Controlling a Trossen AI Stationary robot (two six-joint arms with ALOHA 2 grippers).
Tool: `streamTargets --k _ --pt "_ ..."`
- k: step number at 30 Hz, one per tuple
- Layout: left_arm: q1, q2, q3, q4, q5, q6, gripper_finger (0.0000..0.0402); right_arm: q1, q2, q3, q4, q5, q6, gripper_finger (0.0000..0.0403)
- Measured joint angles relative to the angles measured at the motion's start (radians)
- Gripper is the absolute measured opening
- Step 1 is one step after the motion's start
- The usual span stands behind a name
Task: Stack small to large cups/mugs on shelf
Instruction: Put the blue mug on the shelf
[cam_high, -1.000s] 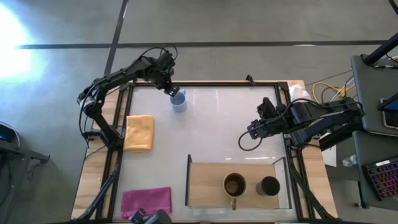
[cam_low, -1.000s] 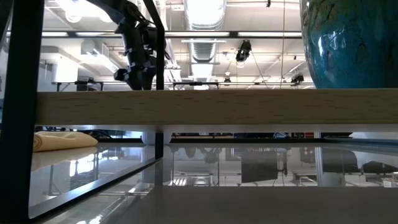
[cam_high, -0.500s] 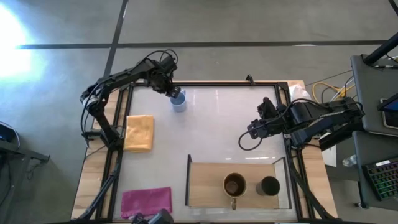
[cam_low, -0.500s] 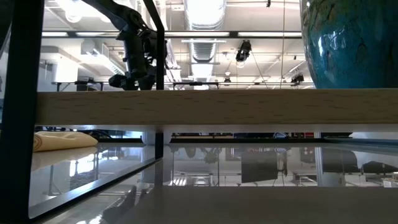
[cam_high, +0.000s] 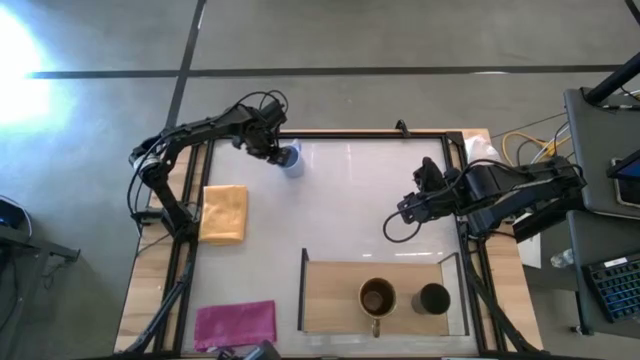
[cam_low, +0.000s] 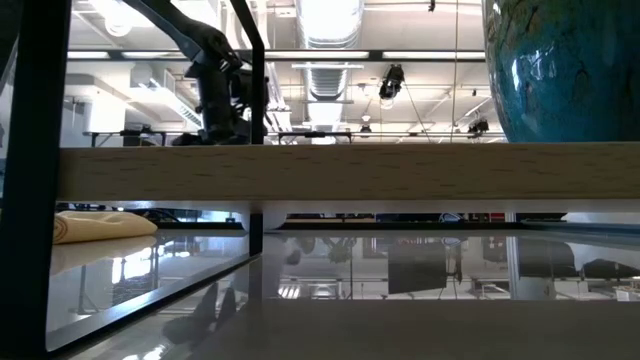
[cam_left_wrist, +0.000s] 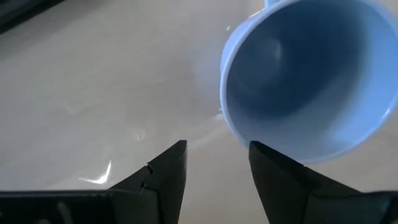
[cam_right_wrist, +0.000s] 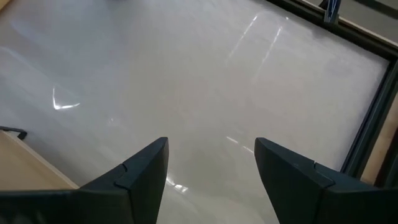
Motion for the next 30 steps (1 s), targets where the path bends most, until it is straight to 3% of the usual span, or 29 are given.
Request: streamTargets --k 30 --pt "-0.015 -0.020 -0.001 0.250 0.023 -0.074 0.0160 0.000 0.000 -0.020 -0.009 -0.019 0.017 0.0233"
